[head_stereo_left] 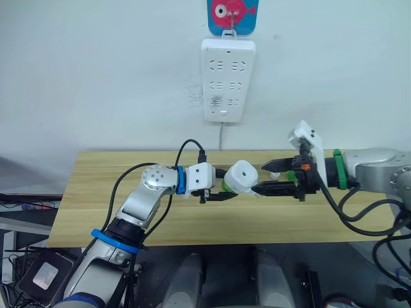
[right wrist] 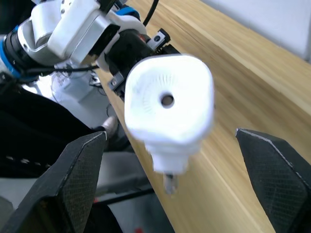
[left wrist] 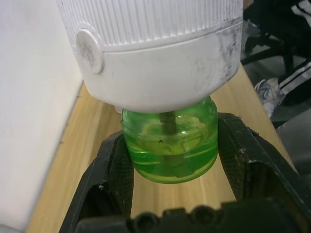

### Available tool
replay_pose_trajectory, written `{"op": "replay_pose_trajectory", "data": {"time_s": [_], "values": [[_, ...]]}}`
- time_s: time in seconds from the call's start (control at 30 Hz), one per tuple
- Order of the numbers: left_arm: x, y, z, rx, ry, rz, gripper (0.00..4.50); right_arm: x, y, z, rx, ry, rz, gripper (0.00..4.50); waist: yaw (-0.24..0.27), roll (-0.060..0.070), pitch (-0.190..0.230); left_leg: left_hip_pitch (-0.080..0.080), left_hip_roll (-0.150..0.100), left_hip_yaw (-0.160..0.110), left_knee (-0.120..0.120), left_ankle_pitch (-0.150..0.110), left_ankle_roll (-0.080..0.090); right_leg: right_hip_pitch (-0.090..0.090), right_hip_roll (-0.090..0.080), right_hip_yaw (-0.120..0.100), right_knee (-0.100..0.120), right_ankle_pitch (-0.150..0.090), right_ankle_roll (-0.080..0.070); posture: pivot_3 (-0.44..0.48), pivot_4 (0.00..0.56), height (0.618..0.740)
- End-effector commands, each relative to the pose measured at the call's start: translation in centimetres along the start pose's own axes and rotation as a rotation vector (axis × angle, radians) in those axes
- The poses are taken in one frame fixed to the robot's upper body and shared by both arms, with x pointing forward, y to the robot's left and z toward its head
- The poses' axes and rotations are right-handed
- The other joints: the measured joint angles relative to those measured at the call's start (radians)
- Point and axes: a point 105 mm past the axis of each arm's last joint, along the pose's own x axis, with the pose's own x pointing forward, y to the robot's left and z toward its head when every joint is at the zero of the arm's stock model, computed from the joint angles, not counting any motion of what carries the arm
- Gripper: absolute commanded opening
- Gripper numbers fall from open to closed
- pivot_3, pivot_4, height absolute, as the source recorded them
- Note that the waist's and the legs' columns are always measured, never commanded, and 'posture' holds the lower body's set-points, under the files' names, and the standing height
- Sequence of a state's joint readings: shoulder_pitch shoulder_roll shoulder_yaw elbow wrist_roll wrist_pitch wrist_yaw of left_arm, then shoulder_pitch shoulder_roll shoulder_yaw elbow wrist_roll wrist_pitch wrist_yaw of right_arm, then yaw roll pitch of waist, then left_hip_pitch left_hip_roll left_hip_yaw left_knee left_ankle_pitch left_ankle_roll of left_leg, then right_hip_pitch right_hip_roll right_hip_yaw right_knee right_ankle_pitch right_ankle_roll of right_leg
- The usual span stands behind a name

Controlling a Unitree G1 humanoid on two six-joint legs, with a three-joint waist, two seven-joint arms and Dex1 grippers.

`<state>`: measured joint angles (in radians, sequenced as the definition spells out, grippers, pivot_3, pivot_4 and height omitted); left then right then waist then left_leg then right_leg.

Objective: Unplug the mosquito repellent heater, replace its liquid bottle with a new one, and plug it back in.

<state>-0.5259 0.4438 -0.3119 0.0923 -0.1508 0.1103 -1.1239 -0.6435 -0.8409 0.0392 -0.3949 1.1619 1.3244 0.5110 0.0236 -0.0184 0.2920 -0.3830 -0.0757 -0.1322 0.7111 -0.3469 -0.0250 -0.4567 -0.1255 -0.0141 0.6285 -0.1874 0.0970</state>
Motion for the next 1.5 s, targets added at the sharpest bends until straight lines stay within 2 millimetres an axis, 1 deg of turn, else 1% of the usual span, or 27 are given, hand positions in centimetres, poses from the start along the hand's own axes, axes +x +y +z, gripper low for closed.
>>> {"op": "replay_pose_trajectory", "data": {"time_s": [0.03,0.17,0.33,0.47,0.57,0.63,0.67,0.73,0.77,0.87,0.97,1.07,1.17,1.27,1.3,1.4,1.5], "values": [[0.3,0.0,0.9,0.043,-0.015,-0.016,2.33,0.7,0.6,0.5,-0.026,-0.003,-0.004,4.45,0.0,0.0,0.0,0.0,0.0,0.0,0.0,0.0,0.0,0.0,0.0,0.0,0.0,0.0,0.0,0.055,0.301,0.74],[0.5,-0.2,0.8,0.044,-0.007,-0.026,2.33,1.4,1.1,0.6,-0.028,-0.001,0.006,4.45,0.0,0.0,0.0,0.0,0.0,-0.001,0.0,0.0,0.0,0.0,0.0,0.0,0.0,0.0,0.0,0.054,0.3,0.74],[0.7,-0.4,1.2,0.038,-0.02,-0.039,2.33,2.4,1.1,0.5,-0.052,0.011,-0.016,4.45,-0.001,0.0,0.0,0.0,0.0,-0.001,0.0,0.0,0.0,0.0,0.0,0.0,0.0,0.0,0.0,0.053,0.297,0.74],[0.8,-0.5,1.7,0.023,-0.044,-0.054,2.33,2.8,0.8,0.2,-0.054,0.016,-0.036,4.45,-0.001,0.0,0.0,0.0,-0.001,-0.001,0.0,0.0,0.0,0.0,0.0,0.0,0.0,0.0,0.0,0.053,0.298,0.74],[0.6,-0.7,2.0,0.01,-0.061,-0.06,2.33,2.7,0.4,0.0,-0.038,0.012,-0.046,4.45,-0.002,0.0,0.0,0.0,0.0,-0.001,0.0,0.0,0.0,0.0,0.0,0.0,0.0,0.0,0.0,0.055,0.293,0.74],[0.3,-0.7,2.3,-0.006,-0.082,-0.063,2.33,2.3,0.2,-0.2,-0.021,0.008,-0.047,4.08,-0.002,0.0,0.0,0.0,-0.001,-0.001,0.0,0.0,0.0,0.0,0.0,0.0,0.0,0.0,0.0,0.057,0.292,0.74],[0.2,-0.8,2.4,-0.01,-0.094,-0.069,2.33,2.1,0.2,-0.3,-0.009,0.005,-0.04,3.99,-0.001,0.0,0.0,0.0,-0.001,-0.001,0.0,0.0,0.0,0.0,0.0,0.0,0.0,0.0,0.0,0.057,0.291,0.74],[-0.1,-1.0,2.6,-0.023,-0.112,-0.082,2.33,1.8,0.2,-0.4,0.023,-0.008,-0.025,3.33,-0.002,0.0,0.0,0.0,0.0,-0.001,0.0,0.0,0.0,0.0,0.0,0.0,0.0,0.0,0.0,0.057,0.291,0.74],[-0.2,-1.1,2.7,-0.029,-0.119,-0.087,2.33,1.7,0.2,-0.5,0.036,-0.013,-0.018,3.25,-0.002,0.0,0.0,0.0,0.0,-0.001,0.0,0.0,0.0,0.0,0.0,0.0,0.0,0.0,0.0,0.058,0.289,0.74],[-0.4,-1.3,3.1,-0.044,-0.143,-0.095,2.33,1.3,0.3,-0.9,0.062,-0.018,0.003,3.23,-0.001,0.0,0.0,0.0,0.0,-0.001,0.0,0.0,0.0,0.0,0.0,0.0,0.0,0.0,0.0,0.062,0.286,0.74],[-0.7,-1.4,4.0,-0.08,-0.202,-0.106,2.33,0.9,0.5,-1.2,0.104,-0.04,0.035,3.21,-0.001,0.0,0.0,0.0,0.0,-0.001,0.0,0.0,0.0,0.0,0.0,0.0,0.0,0.0,0.0,0.064,0.286,0.74],[-1.4,-1.0,5.3,-0.142,-0.281,-0.098,2.33,0.2,0.7,-1.3,0.172,-0.118,0.092,3.17,0.0,0.0,0.0,0.0,0.0,-0.001,0.0,0.0,0.0,0.0,0.0,0.0,0.0,0.0,0.0,0.065,0.283,0.74],[-1.8,-0.8,6.0,-0.2,-0.32,-0.096,2.33,-0.4,0.4,-1.8,0.241,-0.161,0.11,3.02,-0.001,0.0,0.0,0.0,0.0,-0.001,0.0,0.0,0.0,0.0,0.0,0.0,0.0,0.0,0.0,0.066,0.283,0.74],[-2.0,-0.1,6.8,-0.137,-0.356,-0.034,2.33,-0.7,-0.1,-2.5,0.374,-0.203,0.119,3.02,0.0,0.0,0.0,0.001,0.0,-0.001,0.0,0.0,0.0,0.0,0.0,0.0,0.0,0.0,0.0,0.065,0.283,0.74],[-1.9,-0.1,6.7,-0.08,-0.341,-0.026,2.33,-0.7,-0.1,-2.6,0.408,-0.214,0.125,3.02,-0.001,0.0,0.0,0.001,0.0,-0.001,0.0,0.0,0.0,0.0,0.0,0.001,0.0,0.0,0.0,0.065,0.283,0.74],[-1.5,-0.1,6.4,-0.016,-0.319,-0.016,2.33,-0.7,0.0,-2.5,0.457,-0.236,0.13,3.02,-0.001,0.0,0.0,0.001,0.0,-0.001,0.0,0.0,0.0,0.0,0.0,0.001,0.0,0.0,0.0,0.062,0.286,0.74],[-1.2,0.6,6.6,0.045,-0.329,0.043,2.33,-0.7,0.2,-2.4,0.495,-0.252,0.126,3.02,0.0,0.0,0.0,0.0,0.0,-0.001,0.0,0.0,0.0,0.0,0.0,0.001,0.0,0.0,0.0,0.062,0.286,0.74]]}}
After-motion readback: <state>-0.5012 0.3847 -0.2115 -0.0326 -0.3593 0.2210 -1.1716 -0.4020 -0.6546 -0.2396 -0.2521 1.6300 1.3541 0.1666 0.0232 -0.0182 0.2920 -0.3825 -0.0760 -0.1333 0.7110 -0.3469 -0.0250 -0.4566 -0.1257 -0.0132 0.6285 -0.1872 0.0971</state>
